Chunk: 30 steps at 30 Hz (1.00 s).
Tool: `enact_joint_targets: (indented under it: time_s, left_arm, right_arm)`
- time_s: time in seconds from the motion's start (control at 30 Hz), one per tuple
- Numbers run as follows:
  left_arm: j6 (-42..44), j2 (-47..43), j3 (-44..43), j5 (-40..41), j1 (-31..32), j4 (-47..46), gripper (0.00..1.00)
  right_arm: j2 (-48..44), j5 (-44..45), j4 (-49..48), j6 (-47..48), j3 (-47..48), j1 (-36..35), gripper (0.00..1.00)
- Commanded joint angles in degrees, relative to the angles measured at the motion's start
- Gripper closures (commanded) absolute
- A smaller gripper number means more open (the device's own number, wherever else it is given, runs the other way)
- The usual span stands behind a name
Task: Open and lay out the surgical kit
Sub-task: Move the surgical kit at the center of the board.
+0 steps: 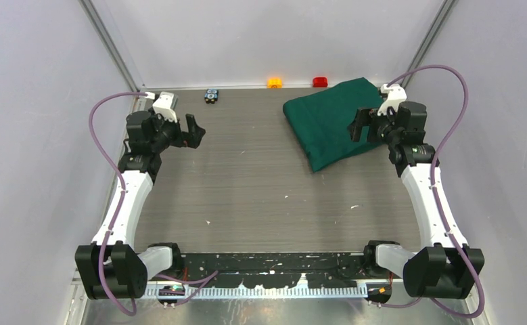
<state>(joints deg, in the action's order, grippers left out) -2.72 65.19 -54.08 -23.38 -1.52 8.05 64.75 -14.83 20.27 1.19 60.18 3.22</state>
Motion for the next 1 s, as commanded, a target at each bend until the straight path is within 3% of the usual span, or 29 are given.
enact_joint_targets:
  time_s: [0.0,0.2,0.4,0.57,0.83,0.97]
  left_arm:
    - [0.0,-1.3,-2.0,-5.3,0.0,0.1,0.00]
    - [-1.5,-1.0,-1.0,-8.1,-0.1,-1.6,0.00]
    - [-1.5,-1.6,0.5,-7.7,-0.1,-3.1,0.00]
    - [-2.0,-1.5,0.8,-8.0,-0.1,-3.4,0.00]
    - [-2.5,-0.8,1.3,-8.2,-0.1,-4.5,0.00]
    - [-2.6,-0.8,1.5,-8.3,-0.1,-4.8,0.00]
  right_arm:
    - [2.4,-4.9,2.9,2.6,2.7,-1.9,0.06]
    - [10.8,6.2,2.7,6.2,5.4,-14.7,0.06]
    - [24.8,12.2,5.1,7.2,12.5,-22.5,0.17]
    - [32.5,14.2,6.8,7.8,16.3,-24.3,0.22]
    - [37.9,13.9,8.6,6.7,18.1,-24.7,0.23]
    - [40.7,12.4,9.7,4.7,18.7,-26.2,0.28]
